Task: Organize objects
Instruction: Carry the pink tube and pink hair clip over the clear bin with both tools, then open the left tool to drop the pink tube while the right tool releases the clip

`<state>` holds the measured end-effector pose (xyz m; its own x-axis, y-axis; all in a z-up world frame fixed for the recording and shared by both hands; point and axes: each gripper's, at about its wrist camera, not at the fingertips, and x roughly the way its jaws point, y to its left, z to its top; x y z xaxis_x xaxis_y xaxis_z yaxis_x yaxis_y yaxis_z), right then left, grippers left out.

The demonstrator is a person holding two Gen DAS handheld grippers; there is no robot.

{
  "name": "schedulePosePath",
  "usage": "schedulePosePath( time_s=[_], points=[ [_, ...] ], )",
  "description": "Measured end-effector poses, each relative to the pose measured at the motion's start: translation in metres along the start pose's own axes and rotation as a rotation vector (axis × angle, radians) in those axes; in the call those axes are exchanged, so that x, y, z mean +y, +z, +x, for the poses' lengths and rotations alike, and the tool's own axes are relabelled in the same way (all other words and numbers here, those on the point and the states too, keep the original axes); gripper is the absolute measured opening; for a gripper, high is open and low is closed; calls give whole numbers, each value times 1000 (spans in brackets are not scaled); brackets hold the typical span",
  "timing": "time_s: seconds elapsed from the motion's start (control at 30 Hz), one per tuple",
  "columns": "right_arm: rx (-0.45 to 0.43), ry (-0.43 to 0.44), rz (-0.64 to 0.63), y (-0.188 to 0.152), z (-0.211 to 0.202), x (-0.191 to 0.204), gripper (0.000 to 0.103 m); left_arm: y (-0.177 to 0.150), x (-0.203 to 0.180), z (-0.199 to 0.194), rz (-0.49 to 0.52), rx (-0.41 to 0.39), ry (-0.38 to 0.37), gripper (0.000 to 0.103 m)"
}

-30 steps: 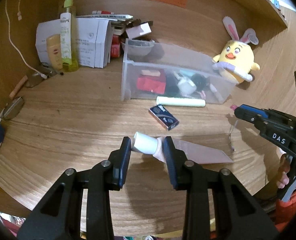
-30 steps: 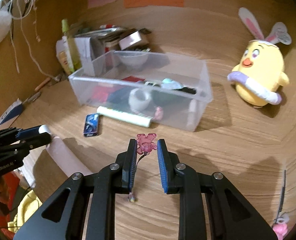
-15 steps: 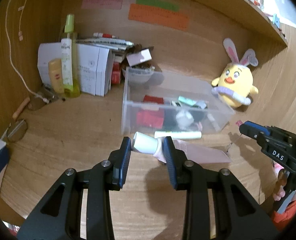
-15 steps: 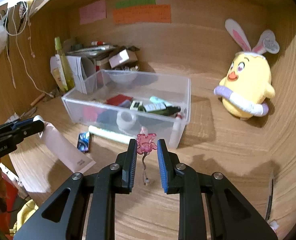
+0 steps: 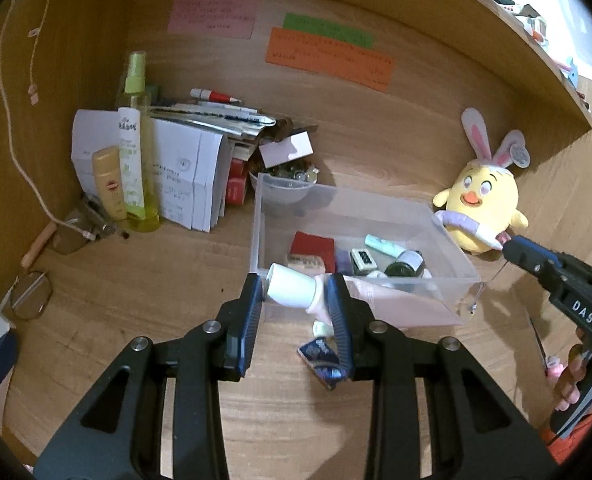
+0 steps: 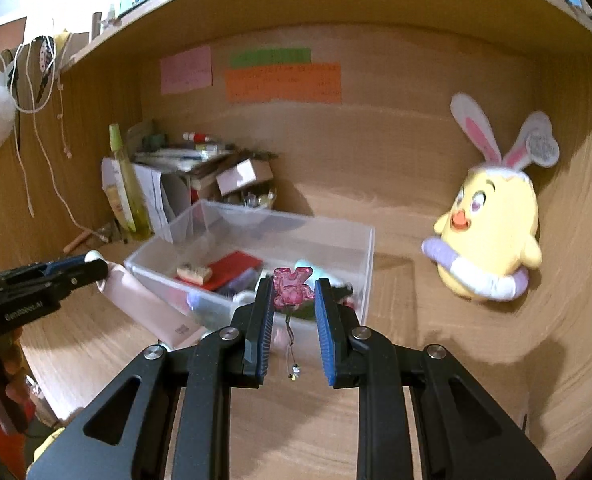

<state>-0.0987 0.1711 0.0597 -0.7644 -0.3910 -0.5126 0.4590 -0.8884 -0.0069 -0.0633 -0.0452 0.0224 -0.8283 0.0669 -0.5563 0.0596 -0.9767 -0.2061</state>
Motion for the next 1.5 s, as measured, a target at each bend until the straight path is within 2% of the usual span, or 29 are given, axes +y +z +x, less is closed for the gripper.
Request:
schedulePosePath(
  time_s=[0.3,0.47,0.9,1.0,1.43,1.5],
  points=[
    [-45,-6,-18,34,15,-2,19,23,-5,14,4,-25,5,33],
    [-30,-13,-16,41,31,-4,19,33,0,28,-5,-21,20,33],
    [122,-22,-28,11,77,-15,19,28,5,73,-10,64,39,33],
    [154,-23,-22,3,84,-19,19,27,0,74,12,59,46,29],
    [224,-1,-25,-12,101,-19,19,22,-12,69,54,74,23,29],
    [226,-3,-26,-12,101,-18,19,21,-15,65,65,74,22,33]
  ],
)
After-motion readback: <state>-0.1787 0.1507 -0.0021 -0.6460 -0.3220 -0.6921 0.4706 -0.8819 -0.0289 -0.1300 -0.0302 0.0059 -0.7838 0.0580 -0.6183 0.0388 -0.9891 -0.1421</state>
